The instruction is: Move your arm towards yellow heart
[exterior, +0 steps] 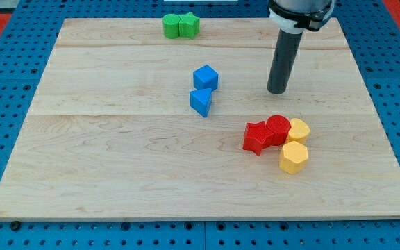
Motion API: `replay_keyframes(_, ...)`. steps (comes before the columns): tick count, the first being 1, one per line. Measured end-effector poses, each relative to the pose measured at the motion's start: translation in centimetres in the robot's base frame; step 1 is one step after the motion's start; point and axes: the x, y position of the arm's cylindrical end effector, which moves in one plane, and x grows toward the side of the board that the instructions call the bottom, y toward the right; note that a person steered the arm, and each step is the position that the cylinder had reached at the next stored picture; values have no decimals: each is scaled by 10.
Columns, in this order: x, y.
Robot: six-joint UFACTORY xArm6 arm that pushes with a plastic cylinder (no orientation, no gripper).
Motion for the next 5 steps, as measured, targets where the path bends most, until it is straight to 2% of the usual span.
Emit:
replay_keyframes(2,1,6)
replay_keyframes(4,42,10)
replay_keyframes(5,47,11)
